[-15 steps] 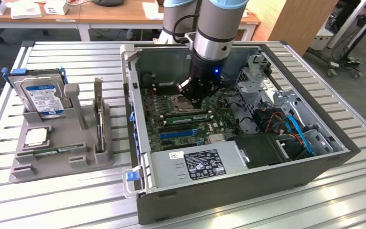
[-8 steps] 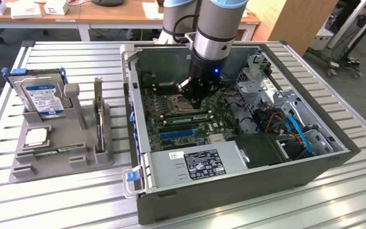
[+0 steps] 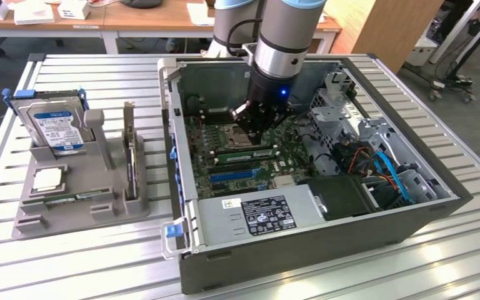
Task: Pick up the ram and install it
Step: 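Press down the ram until it locks into place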
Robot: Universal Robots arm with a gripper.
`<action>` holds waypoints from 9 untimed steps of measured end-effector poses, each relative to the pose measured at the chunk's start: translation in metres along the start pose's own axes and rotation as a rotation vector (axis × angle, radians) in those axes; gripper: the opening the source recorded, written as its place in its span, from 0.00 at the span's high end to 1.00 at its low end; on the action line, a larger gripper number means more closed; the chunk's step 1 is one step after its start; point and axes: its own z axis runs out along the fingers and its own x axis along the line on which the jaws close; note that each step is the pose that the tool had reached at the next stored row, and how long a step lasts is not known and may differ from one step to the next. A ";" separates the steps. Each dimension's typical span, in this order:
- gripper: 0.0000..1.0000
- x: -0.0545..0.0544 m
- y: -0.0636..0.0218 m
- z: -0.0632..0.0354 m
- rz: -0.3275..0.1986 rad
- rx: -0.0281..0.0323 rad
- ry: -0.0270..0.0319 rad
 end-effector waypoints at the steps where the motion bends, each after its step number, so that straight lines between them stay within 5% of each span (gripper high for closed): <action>1: 0.90 0.000 0.0000 -0.0001 0.000 0.0005 0.0001; 9: 0.90 0.000 0.0003 -0.0021 0.002 0.0026 0.0004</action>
